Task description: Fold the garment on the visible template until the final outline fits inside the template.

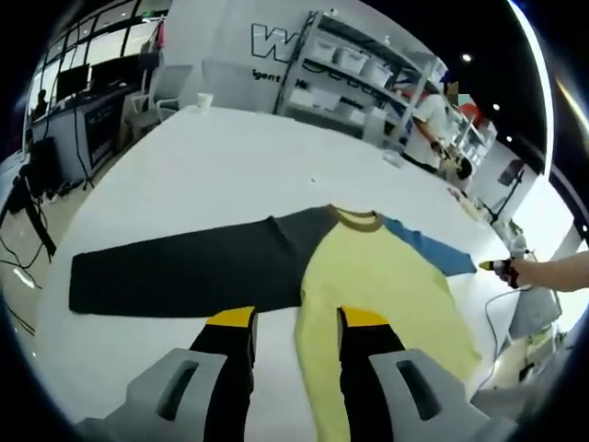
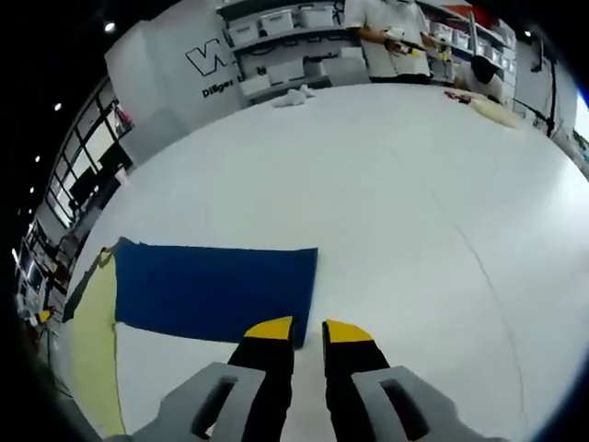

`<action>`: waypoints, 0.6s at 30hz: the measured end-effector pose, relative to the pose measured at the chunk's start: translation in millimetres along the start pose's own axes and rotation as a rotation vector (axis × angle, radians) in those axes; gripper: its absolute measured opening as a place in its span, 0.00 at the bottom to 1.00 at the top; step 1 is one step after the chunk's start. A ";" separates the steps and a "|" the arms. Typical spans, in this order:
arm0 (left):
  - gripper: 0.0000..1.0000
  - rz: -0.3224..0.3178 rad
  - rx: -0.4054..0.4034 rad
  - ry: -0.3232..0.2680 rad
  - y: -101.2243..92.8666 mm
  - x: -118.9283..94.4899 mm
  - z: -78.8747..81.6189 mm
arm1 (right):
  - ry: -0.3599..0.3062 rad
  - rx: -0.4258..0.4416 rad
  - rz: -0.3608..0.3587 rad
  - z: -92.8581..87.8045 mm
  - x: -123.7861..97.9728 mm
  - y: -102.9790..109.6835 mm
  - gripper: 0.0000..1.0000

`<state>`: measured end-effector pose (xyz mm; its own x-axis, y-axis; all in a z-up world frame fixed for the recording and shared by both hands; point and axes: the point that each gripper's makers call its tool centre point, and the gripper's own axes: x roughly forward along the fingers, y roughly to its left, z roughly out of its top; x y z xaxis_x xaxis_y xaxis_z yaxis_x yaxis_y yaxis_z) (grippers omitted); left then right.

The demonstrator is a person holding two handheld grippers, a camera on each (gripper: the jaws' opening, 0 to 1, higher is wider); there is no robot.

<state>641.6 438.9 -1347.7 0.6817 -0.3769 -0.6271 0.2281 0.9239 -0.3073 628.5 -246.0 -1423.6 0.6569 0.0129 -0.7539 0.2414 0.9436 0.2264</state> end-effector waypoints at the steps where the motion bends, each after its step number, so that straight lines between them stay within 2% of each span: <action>1: 0.36 0.000 0.002 0.001 -0.8 0.5 0.1 | -0.002 0.002 0.007 1.6 1.2 0.8 0.08; 6: 0.36 -0.002 0.007 0.001 -7.3 0.8 1.9 | 0.036 0.072 0.032 -3.9 2.7 7.8 0.06; 10: 0.36 -0.007 0.010 0.001 -10.9 1.1 1.9 | 0.084 0.181 0.033 -16.6 -3.1 10.3 0.06; 13: 0.36 -0.010 0.009 0.001 -11.6 1.4 1.8 | 0.081 0.303 0.048 -21.4 -9.2 15.6 0.04; 15: 0.36 -0.013 0.011 0.003 -12.4 1.6 1.2 | 0.082 0.445 0.070 -23.9 -12.3 19.0 0.03; 18: 0.36 -0.015 0.014 0.004 -13.1 1.0 0.6 | 0.085 0.538 0.085 -31.1 -16.2 27.8 0.03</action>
<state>639.7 426.5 -1343.9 0.6755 -0.3906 -0.6254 0.2477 0.9191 -0.3066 602.3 -209.7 -1424.2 0.6355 0.1290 -0.7612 0.5360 0.6359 0.5552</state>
